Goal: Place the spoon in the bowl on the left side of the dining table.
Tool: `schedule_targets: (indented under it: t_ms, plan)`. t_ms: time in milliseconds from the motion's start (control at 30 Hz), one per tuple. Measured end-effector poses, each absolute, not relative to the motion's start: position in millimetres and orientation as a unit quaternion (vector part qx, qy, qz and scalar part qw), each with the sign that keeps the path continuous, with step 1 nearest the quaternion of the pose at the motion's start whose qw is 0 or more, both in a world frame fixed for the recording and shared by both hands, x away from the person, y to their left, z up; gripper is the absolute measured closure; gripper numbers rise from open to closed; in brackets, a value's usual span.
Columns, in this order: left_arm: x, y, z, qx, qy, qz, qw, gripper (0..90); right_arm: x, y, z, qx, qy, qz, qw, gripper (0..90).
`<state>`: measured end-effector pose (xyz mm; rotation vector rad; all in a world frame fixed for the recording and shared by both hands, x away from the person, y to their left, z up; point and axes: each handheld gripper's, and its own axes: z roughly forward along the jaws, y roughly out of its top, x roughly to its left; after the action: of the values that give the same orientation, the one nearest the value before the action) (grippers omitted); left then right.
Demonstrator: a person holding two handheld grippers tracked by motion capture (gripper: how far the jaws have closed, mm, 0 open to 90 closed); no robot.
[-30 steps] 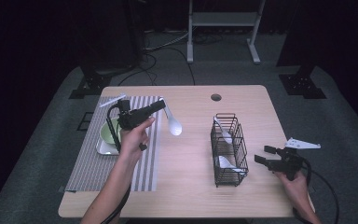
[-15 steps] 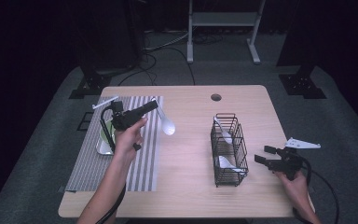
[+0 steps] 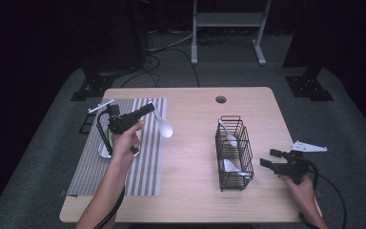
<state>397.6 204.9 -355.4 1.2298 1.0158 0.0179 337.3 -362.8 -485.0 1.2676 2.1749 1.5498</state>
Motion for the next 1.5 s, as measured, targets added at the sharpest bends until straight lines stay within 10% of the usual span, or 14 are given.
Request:
schedule_targets:
  t_ms: [1500]
  plan:
    - [401.9, 260.2, -362.4, 0.521, 0.499, 0.038, 0.691, 85.2, 337.9, -362.9, -485.4, 0.427, 0.735, 0.521, 0.083, 17.1]
